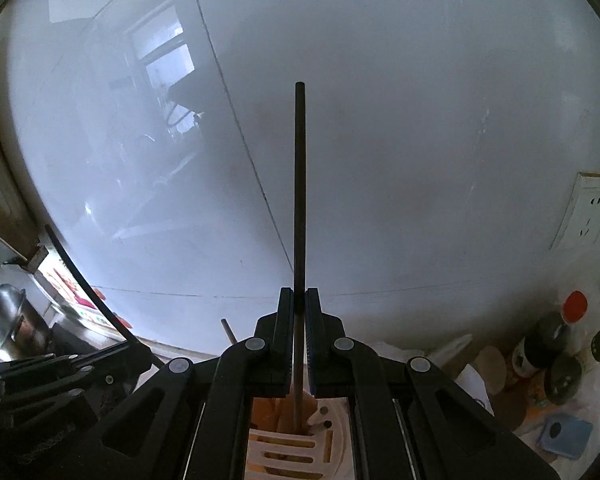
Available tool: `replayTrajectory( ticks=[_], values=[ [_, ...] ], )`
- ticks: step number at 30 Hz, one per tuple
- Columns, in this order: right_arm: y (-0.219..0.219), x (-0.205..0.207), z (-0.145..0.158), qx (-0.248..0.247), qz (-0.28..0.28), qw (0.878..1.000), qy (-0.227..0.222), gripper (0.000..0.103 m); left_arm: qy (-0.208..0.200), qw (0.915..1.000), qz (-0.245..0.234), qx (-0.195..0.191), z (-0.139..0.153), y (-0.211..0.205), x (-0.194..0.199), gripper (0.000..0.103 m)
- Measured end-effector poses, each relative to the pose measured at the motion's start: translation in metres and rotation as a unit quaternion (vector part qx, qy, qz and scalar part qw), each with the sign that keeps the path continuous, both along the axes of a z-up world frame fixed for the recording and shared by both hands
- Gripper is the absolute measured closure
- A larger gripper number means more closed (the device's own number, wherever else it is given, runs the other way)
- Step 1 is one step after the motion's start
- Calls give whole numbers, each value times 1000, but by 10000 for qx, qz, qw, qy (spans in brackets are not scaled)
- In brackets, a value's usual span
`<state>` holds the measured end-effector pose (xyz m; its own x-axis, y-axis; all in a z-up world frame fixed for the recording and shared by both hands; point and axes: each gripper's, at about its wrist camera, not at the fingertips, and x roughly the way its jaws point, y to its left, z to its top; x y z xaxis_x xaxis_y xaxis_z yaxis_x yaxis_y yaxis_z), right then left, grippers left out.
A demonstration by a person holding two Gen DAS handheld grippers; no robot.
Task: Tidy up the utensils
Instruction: 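Open both tools to release the dark chopsticks into the holder, then grasp a light wooden chopstick with the left tool while the right tool grasps another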
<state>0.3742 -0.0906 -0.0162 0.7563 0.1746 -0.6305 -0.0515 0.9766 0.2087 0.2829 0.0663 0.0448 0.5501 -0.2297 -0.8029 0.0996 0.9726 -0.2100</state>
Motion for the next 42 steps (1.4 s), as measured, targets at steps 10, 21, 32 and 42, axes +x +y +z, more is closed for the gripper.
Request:
replayTrajectory(
  ticks=[10,21,32,42],
  values=[
    [-5,-14,9,28,148,9991,389,74,-354,9976,505,321,36,18,-41,37],
    [-55,-110,-7,-46,-656,9951,738,49,-200,9940,763,763,-23,22,-102,0],
    [-110,-171,-110,-128,-1143,9750,1902,38,1193,9867,160,1093,-152,-40,-141,0],
    [-155,-215,-203,-124,-1618,9388,3038,38,2134,9713,-567,886,-237,-103,-142,23]
  ],
)
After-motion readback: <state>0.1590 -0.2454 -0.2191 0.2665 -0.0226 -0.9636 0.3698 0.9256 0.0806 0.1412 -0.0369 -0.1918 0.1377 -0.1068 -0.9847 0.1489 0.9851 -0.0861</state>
